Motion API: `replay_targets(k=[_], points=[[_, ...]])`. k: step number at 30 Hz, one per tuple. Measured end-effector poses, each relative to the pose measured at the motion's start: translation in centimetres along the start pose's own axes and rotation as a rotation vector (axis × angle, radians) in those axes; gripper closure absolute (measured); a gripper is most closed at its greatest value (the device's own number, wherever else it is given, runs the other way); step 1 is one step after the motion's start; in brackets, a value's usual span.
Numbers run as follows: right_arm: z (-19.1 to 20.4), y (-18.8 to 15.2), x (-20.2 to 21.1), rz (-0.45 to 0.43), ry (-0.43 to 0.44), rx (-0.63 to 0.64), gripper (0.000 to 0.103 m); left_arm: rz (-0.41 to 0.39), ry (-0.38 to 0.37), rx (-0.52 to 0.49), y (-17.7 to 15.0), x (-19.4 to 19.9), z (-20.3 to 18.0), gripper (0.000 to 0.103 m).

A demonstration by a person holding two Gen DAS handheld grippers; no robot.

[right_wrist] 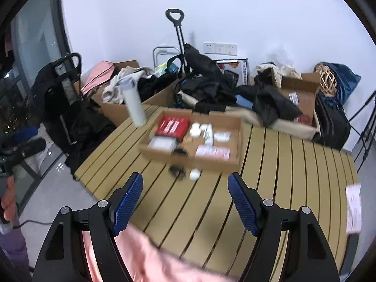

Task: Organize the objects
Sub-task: 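Withdraw both grippers from the tray back over the table, then grasp the black cable with the left gripper while the right gripper grasps the white round lid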

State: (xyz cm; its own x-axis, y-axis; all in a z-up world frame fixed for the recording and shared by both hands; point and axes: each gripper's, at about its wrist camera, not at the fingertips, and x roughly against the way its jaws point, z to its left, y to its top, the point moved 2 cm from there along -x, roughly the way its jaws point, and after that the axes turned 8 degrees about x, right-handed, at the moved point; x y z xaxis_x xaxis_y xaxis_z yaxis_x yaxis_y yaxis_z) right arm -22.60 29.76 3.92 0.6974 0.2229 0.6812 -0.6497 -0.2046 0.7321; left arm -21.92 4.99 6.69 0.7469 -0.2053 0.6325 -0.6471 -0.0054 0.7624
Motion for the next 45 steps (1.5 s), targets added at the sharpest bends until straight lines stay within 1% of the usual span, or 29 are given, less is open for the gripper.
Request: replay_targets(k=[2,5,6,8,9,11,13,14,17,19,22,24,26,27,28,29,31,34,36,37,38,39,40,41,42,44,45], points=[[1.3,-2.8,1.2,-0.003,0.005,0.006,0.025,-0.009,-0.01,-0.004,-2.8,1.5,-0.3,0.0],[3.0,-7.3,2.8,-0.002,-0.008,-0.008,0.024,0.009,0.014,-0.004,-7.0,3.3,-0.6,0.0],[3.4,-8.5,3.1,0.004,-0.005,-0.014,0.024,0.018,0.011,-0.008,-8.1,3.8,-0.7,0.0],[4.4,-10.9,3.5,0.023,-0.004,-0.019,0.024,0.04,-0.005,0.01,-9.4,4.3,-1.0,0.0],[4.9,-11.8,3.5,0.037,-0.004,-0.015,0.024,0.043,-0.015,0.004,-9.5,4.6,-1.2,0.0],[5.4,-12.4,3.6,0.049,-0.011,0.001,0.024,0.024,-0.03,-0.021,-9.1,4.9,-1.8,0.0],[5.5,-12.1,4.0,0.036,-0.025,0.005,0.024,0.003,-0.036,-0.021,-8.6,4.9,-2.1,0.0],[5.4,-12.0,4.1,0.028,-0.025,0.005,0.024,0.004,-0.041,-0.012,-8.6,4.7,-2.1,0.0],[5.3,-12.1,3.9,0.016,-0.021,-0.004,0.024,0.053,-0.04,0.01,-8.9,2.8,-1.9,0.0],[5.0,-12.3,3.1,0.02,-0.018,-0.02,0.024,0.096,-0.031,0.013,-9.2,1.0,-1.9,0.0],[4.0,-12.6,1.0,0.042,-0.012,-0.053,0.024,0.131,-0.038,0.005,-8.7,-2.3,-2.2,0.0],[3.3,-12.5,-0.9,0.066,-0.001,-0.056,0.024,0.155,-0.058,0.011,-7.8,-5.3,-2.3,0.0],[2.3,-12.1,-3.8,0.102,0.004,-0.046,0.024,0.179,-0.074,0.04,-6.9,-8.6,-2.2,0.0],[1.8,-11.8,-5.2,0.116,0.003,-0.039,0.025,0.187,-0.098,0.057,-6.4,-10.7,-2.2,0.0],[1.3,-11.4,-6.8,0.13,0.007,-0.032,0.025,0.203,-0.103,0.074,-5.9,-12.9,-2.1,0.0],[0.8,-10.9,-8.6,0.144,0.011,-0.023,0.027,0.216,-0.108,0.078,-5.6,-14.3,-2.1,0.002],[-0.3,-9.7,-12.5,0.168,0.013,0.001,0.04,0.241,-0.12,0.079,-4.8,-18.1,-2.3,0.003],[-1.3,-7.7,-17.3,0.182,0.008,0.042,0.043,0.238,-0.139,0.058,-4.1,-22.8,-2.7,0.007],[-1.5,-6.1,-21.0,0.192,0.007,0.097,0.043,0.266,-0.122,0.052,-4.1,-25.8,-2.7,0.01],[-1.4,-5.6,-22.4,0.198,0.006,0.122,0.045,0.283,-0.12,0.049,-4.2,-27.1,-2.7,0.012],[-1.5,-5.1,-24.2,0.205,-0.001,0.152,0.048,0.304,-0.117,0.051,-4.4,-28.5,-2.7,0.014],[-1.5,-4.8,-25.6,0.215,-0.009,0.176,0.056,0.324,-0.123,0.055,-4.6,-29.7,-2.7,0.015],[-1.4,-4.5,-27.1,0.224,-0.015,0.198,0.06,0.337,-0.127,0.057,-4.9,-30.7,-2.7,0.016],[-1.4,-4.3,-28.2,0.227,-0.013,0.215,0.06,0.342,-0.133,0.063,-5.0,-31.4,-2.7,0.016],[-1.4,-4.2,-29.1,0.229,-0.009,0.227,0.063,0.344,-0.137,0.065,-5.1,-31.9,-2.7,0.016],[-1.8,-4.3,-30.7,0.237,0.005,0.226,0.065,0.359,-0.133,0.076,-5.4,-33.4,-2.5,0.016],[-2.1,-4.3,-31.1,0.225,0.015,0.218,0.068,0.369,-0.132,0.079,-5.3,-34.0,-2.5,0.016]])
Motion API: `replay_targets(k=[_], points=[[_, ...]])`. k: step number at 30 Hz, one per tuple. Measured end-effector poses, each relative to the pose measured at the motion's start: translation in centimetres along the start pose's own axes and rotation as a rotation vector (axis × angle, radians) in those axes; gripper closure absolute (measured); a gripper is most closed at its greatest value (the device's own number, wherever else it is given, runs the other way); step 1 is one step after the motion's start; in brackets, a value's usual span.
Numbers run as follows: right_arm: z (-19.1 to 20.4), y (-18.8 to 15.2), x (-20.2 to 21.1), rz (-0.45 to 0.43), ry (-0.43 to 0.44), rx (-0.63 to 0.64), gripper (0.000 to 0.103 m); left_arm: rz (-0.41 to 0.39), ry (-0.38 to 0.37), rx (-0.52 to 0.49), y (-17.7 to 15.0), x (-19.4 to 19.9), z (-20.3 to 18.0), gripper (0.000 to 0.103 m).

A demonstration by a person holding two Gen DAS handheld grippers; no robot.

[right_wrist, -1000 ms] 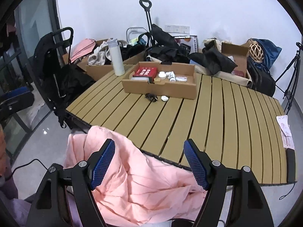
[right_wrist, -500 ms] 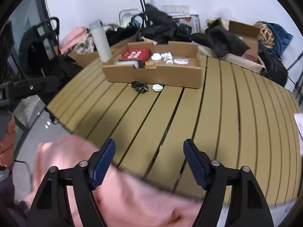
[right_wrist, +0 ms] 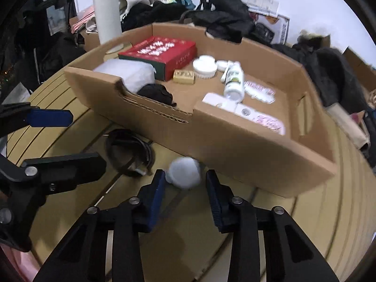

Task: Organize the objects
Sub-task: 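Grasp the black cable with the left gripper while the right gripper grasps the white round lid, then carry the cable and white lid into the tray and open both grippers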

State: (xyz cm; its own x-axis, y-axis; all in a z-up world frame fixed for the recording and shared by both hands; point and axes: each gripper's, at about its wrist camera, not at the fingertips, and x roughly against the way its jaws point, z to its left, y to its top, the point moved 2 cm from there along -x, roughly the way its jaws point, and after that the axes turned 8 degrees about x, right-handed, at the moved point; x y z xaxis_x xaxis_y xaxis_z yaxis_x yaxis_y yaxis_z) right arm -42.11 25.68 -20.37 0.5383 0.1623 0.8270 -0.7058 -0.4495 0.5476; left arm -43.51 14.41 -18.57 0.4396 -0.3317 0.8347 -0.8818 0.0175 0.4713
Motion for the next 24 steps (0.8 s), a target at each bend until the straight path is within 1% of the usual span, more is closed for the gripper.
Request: replay_targets(k=[1,2,4,5,6,8,9,10,11,12,13,16,17,19,21,23,24], points=[[-0.2,0.1,-0.1,-0.01,0.003,-0.005,0.073,0.013,0.006,0.012,0.1,-0.7,0.2,0.016],[-0.3,0.1,-0.1,-0.016,0.001,-0.003,0.075,0.025,0.009,0.027,0.2,-1.3,0.4,0.016],[-0.4,0.0,0.0,-0.019,0.014,-0.005,0.075,0.025,0.024,0.078,0.4,-2.2,0.4,0.016],[-0.4,-0.1,0.1,-0.02,0.022,-0.008,0.075,-0.006,0.037,0.085,0.4,-2.1,0.0,0.016],[-0.4,-0.4,0.3,-0.021,0.029,-0.014,0.075,-0.003,0.036,0.089,0.5,-2.4,-0.4,0.016],[-0.4,-0.9,1.0,-0.016,0.002,-0.028,0.075,0.013,0.032,0.095,0.1,-2.9,-1.6,0.016],[-0.5,-1.3,1.6,-0.017,-0.006,-0.039,0.075,0.0,0.076,0.076,-0.1,-3.1,-2.2,0.017],[-0.6,-1.9,2.3,-0.021,-0.006,-0.061,0.075,-0.014,0.15,0.037,-0.5,-3.4,-2.9,0.021],[-0.8,-2.5,3.1,-0.023,-0.003,-0.088,0.075,-0.016,0.202,0.019,-0.5,-3.6,-3.1,0.029],[-0.9,-3.3,3.7,-0.014,-0.001,-0.107,0.075,-0.04,0.246,-0.002,-0.8,-3.4,-3.5,0.034],[-1.0,-4.1,4.5,-0.011,0.007,-0.124,0.075,-0.058,0.256,-0.008,-1.0,-3.1,-3.8,0.053],[-0.9,-6.9,6.9,0.002,0.01,-0.168,0.075,-0.074,0.281,-0.026,-2.2,-2.1,-4.2,0.061],[-0.8,-7.9,7.8,0.008,0.005,-0.187,0.075,-0.073,0.29,-0.037,-2.8,-1.8,-4.3,0.071],[-0.7,-9.7,9.5,0.013,0.008,-0.232,0.075,-0.076,0.265,-0.06,-3.9,-0.2,-4.5,0.079],[-0.5,-11.1,11.4,0.017,0.005,-0.261,0.075,-0.113,0.205,-0.06,-4.7,2.7,-4.6,0.08],[0.0,-12.1,13.8,0.007,-0.013,-0.249,0.075,-0.165,0.163,-0.06,-5.4,6.4,-4.4,0.081],[0.3,-12.4,14.9,0.002,-0.027,-0.237,0.075,-0.194,0.148,-0.057,-6.0,8.8,-4.1,0.081]])
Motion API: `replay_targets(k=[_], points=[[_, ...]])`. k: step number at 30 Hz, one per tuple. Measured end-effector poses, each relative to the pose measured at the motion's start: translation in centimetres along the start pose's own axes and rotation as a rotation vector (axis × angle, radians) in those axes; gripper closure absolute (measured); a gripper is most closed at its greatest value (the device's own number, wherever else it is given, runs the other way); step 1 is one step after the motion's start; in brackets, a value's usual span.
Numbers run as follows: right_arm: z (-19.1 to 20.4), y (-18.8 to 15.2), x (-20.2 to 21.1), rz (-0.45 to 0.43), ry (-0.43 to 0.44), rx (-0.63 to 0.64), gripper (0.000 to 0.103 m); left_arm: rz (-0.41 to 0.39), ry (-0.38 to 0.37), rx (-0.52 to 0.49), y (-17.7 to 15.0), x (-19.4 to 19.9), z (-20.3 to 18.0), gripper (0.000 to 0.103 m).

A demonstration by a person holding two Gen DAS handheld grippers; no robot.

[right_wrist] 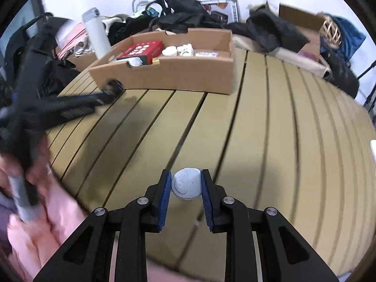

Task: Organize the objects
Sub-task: 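Carry the cable and white lid into the tray and open both grippers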

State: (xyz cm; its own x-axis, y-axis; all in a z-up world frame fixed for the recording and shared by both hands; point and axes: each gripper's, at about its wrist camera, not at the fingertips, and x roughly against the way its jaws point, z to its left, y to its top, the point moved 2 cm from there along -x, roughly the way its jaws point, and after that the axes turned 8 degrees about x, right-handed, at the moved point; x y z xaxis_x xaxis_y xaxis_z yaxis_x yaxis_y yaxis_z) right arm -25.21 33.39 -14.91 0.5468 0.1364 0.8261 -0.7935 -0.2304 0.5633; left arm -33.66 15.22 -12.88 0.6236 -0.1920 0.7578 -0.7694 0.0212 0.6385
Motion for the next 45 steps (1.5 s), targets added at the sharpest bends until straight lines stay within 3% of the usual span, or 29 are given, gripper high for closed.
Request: replay_targets(k=[3,6,9,14,21,26,29,32,38,43,45], points=[[0.7,-0.8,3.8,-0.041,-0.033,0.024,0.075,-0.048,-0.081,0.071,-0.8,6.7,2.5,0.081],[1.8,-1.2,7.9,-0.106,-0.043,0.037,0.075,-0.082,-0.238,0.142,-2.4,12.9,4.8,0.081],[3.0,-1.3,11.2,-0.18,-0.001,0.019,0.075,-0.125,-0.284,0.155,-3.8,17.0,5.3,0.081],[4.8,-0.3,14.1,-0.252,-0.023,0.053,0.075,-0.16,-0.276,0.135,-3.6,19.2,4.6,0.081],[4.5,-0.4,14.4,-0.251,-0.036,0.033,0.075,-0.134,-0.317,0.142,-2.6,18.8,4.6,0.081],[1.9,3.7,12.8,-0.249,-0.038,0.064,0.075,-0.104,-0.357,0.111,3.2,14.9,4.3,0.081],[-0.5,8.8,11.1,-0.256,-0.049,0.083,0.075,-0.03,-0.372,0.097,8.8,9.7,3.4,0.081],[-3.6,14.9,7.6,-0.23,0.005,0.041,0.075,0.059,-0.394,0.118,13.1,3.7,2.3,0.081],[-7.3,24.7,-5.1,-0.106,0.028,-0.01,0.075,0.202,-0.311,0.077,15.8,-9.8,-0.8,0.081],[-9.2,28.2,-15.9,0.04,0.017,-0.071,0.075,0.26,-0.261,0.064,15.6,-17.1,-1.3,0.08],[-9.7,28.7,-19.1,0.084,0.032,-0.111,0.073,0.289,-0.257,0.062,14.9,-18.9,-1.1,0.07]])
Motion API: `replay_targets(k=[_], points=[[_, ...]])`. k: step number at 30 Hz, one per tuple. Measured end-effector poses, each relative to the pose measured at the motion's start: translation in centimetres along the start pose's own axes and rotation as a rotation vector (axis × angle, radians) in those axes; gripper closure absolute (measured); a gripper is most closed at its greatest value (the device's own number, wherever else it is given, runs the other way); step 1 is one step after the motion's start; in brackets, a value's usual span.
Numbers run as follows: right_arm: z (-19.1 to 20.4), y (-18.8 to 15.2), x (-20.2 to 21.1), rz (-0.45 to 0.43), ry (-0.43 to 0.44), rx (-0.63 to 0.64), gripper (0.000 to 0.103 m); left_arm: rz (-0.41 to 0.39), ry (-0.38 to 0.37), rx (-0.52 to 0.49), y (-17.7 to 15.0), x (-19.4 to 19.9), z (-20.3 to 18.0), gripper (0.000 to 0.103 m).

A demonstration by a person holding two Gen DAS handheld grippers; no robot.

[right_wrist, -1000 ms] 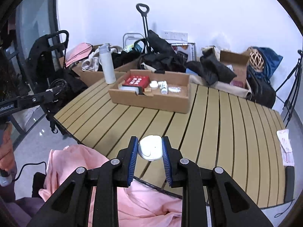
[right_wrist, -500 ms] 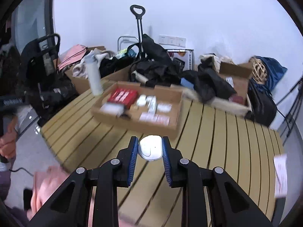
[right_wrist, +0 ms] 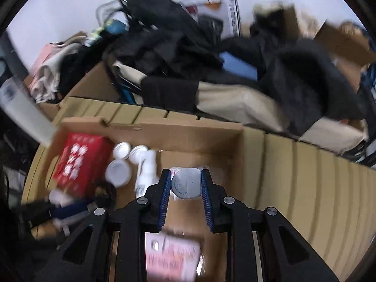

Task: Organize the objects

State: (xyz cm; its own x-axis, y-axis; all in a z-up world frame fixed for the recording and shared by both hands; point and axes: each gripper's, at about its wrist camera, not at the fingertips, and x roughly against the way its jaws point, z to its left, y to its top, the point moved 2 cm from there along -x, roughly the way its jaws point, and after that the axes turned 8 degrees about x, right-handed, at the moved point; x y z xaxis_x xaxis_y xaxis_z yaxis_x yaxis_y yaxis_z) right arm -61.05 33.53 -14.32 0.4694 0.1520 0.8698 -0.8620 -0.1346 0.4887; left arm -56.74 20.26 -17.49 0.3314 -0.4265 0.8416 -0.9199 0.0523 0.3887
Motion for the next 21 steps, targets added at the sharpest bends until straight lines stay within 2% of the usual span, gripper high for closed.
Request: replay_targets(k=[2,3,4,8,10,14,17,21], points=[[0.0,0.4,-2.0,0.027,0.023,-0.008,0.057,0.004,-0.016,-0.002,-0.3,-0.5,0.5,0.059],[0.1,0.5,-2.4,0.021,0.031,-0.005,0.031,-0.005,-0.019,-0.003,-0.3,-0.3,0.6,0.055],[0.2,0.5,-2.4,0.011,0.025,0.004,0.019,-0.016,-0.019,0.0,-0.2,-0.1,0.9,0.052],[0.0,1.3,-0.2,-0.06,0.025,-0.013,0.019,-0.027,-0.032,0.035,0.4,1.1,1.7,0.052],[-0.1,1.5,0.8,-0.07,0.026,-0.017,0.019,-0.045,-0.009,0.032,0.7,2.3,1.4,0.049],[0.4,1.3,4.1,-0.065,-0.006,0.01,0.019,-0.13,0.067,-0.017,0.5,7.3,0.4,0.02],[1.0,0.8,7.9,-0.06,-0.037,0.052,0.019,-0.143,0.125,0.001,0.3,11.9,0.6,0.002],[1.5,-0.4,13.8,-0.058,-0.095,0.111,0.019,-0.134,0.232,0.074,-0.6,18.0,1.9,0.002]])
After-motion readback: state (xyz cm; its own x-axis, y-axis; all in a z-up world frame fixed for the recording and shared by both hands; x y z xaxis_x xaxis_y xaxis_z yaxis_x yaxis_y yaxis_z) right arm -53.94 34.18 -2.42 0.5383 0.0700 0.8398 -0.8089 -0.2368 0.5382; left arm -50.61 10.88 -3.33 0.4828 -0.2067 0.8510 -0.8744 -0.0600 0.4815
